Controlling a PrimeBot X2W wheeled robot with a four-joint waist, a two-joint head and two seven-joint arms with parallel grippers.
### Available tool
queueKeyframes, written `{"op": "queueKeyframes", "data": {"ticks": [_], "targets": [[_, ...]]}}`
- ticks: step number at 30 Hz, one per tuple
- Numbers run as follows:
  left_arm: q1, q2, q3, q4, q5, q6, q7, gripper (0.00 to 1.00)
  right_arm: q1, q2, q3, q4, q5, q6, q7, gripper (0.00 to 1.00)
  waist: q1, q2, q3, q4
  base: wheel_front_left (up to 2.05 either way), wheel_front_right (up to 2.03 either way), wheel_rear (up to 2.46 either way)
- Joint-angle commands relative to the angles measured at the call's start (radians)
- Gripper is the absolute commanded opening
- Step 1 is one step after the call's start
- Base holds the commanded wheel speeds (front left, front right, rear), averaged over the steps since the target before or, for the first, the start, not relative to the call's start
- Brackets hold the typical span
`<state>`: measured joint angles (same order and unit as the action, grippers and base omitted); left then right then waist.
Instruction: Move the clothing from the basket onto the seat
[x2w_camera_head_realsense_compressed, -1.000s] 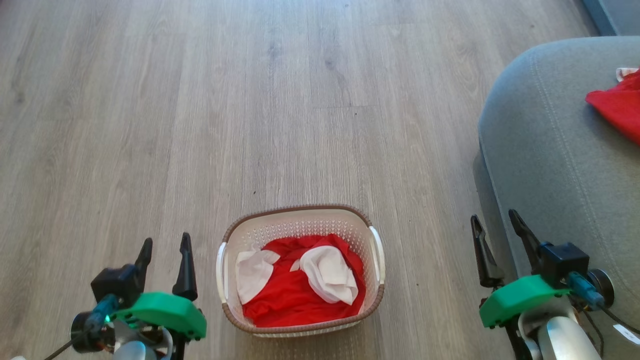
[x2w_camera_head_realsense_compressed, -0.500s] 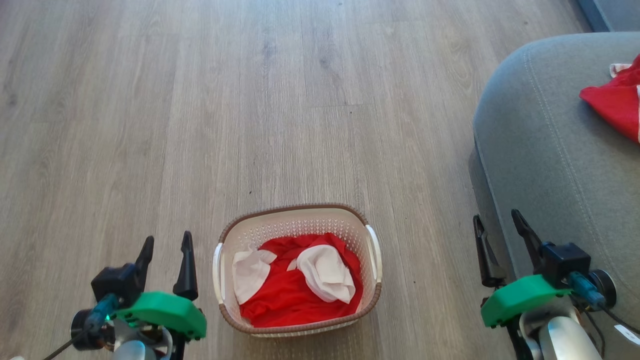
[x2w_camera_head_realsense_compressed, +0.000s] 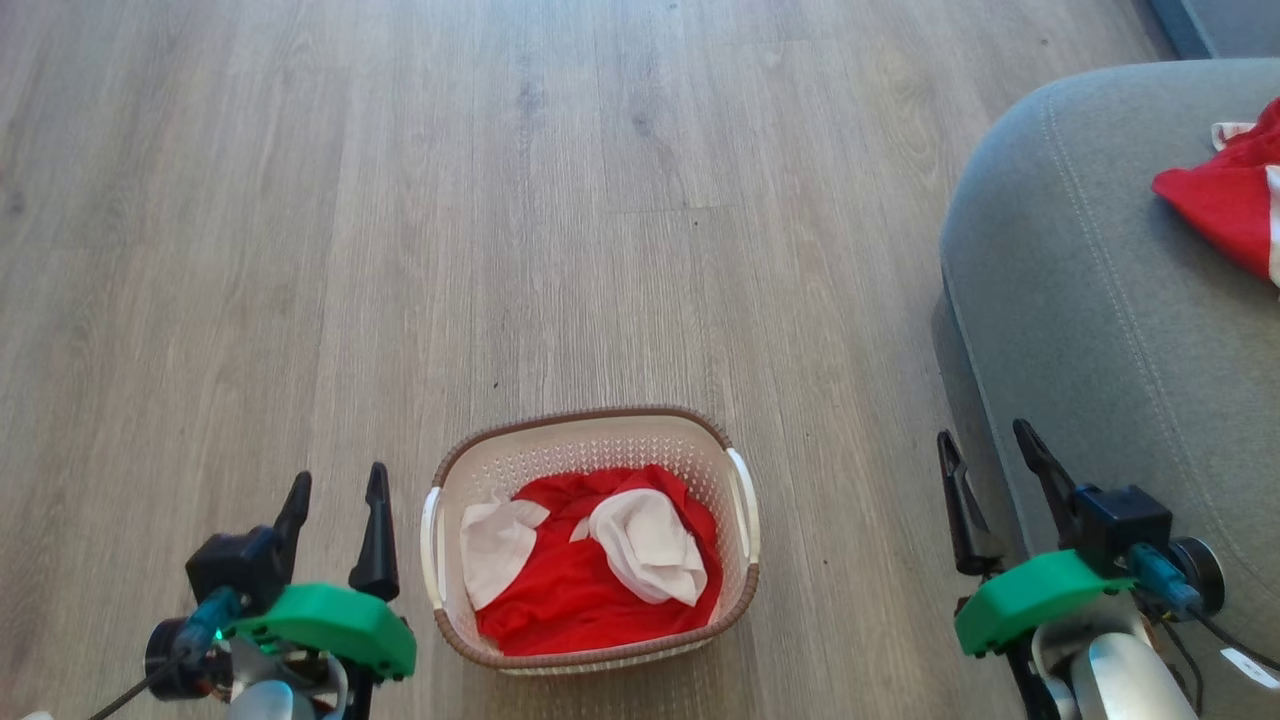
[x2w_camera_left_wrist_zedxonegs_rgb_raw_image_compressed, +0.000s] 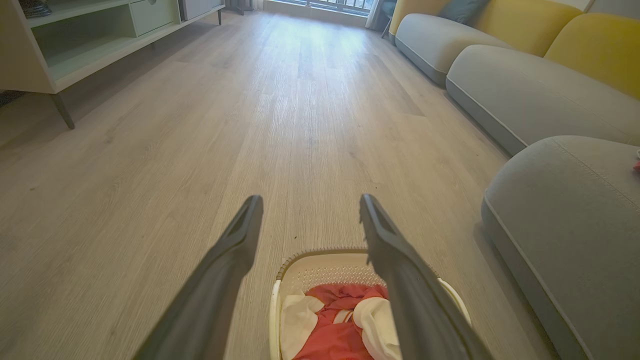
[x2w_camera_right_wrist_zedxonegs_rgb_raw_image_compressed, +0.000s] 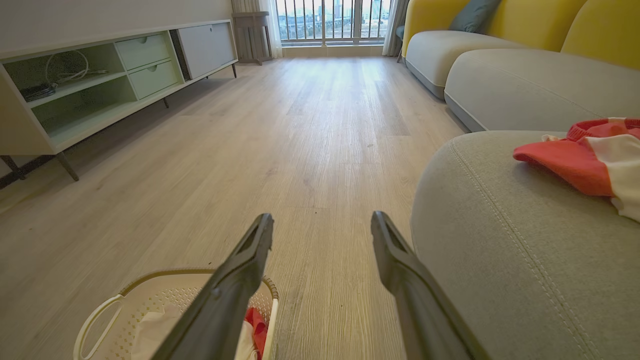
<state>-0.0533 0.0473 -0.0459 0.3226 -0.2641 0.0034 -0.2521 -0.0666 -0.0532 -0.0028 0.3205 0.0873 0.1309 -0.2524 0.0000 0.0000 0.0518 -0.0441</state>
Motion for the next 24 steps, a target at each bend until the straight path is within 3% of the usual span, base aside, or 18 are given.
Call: {"op": "queueKeyframes", "data": {"ticks": [1,24], "targets": [[-0.031,0.003,0.027,-0.029,-0.001,0.006,-0.01,1.0,-0.024,0.003,0.022,-0.028,-0.009,0.0,-0.009,1.0,0.0,0.0,0.0,-0.001,0.0,0.0,0.0],[-0.038,0.003,0.025,-0.038,0.007,0.01,-0.01,1.0,-0.035,0.003,0.003,-0.037,-0.003,0.0,-0.009,1.0,0.0,0.0,0.021,-0.018,0.0,0.0,0.0]]}}
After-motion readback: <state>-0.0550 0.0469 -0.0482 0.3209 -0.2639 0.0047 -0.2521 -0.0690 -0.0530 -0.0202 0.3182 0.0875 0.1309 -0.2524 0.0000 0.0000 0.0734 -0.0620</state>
